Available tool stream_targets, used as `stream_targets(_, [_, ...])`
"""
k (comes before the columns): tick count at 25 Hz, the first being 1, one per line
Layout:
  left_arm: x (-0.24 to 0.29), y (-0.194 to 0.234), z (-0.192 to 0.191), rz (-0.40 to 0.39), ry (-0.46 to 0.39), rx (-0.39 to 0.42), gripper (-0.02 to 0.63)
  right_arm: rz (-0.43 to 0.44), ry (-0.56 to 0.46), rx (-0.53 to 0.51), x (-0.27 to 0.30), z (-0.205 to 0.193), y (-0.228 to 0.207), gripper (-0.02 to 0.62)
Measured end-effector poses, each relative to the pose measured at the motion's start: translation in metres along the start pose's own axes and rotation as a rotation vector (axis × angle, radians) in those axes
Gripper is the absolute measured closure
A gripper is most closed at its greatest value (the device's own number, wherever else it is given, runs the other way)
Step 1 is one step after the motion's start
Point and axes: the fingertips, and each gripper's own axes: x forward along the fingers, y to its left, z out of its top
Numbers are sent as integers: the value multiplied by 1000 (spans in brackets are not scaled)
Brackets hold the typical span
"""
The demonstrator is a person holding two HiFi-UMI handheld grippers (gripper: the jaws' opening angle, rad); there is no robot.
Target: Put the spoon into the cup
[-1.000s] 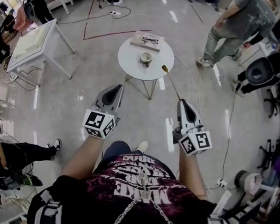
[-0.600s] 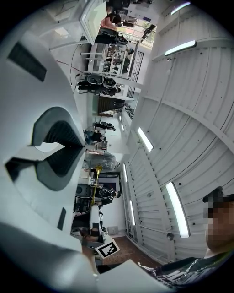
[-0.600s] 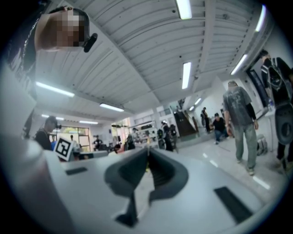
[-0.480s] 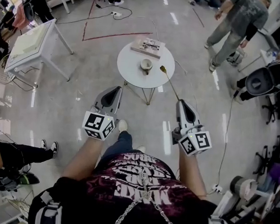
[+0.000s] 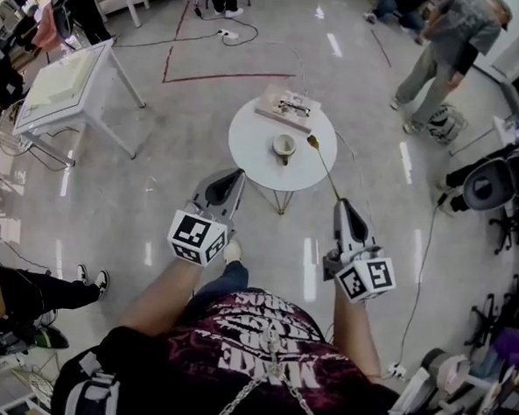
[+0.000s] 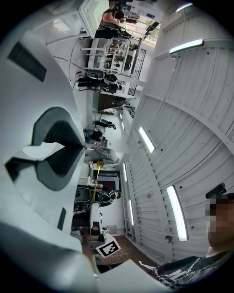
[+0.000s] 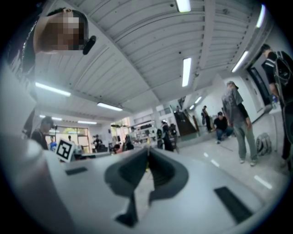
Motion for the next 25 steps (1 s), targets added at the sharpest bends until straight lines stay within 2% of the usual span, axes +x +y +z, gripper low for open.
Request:
stream_targets(4, [-1,27,0,20,-2,-4,577,14,15,9,25,-6,6,560])
stream_targets(18, [29,61,-9,28,17,-29,577,8,52,10,68,-11,-11,560])
stream_targets(25, [46,76,2,13,-4,-29,577,7,40,-12,89,1,-11,560])
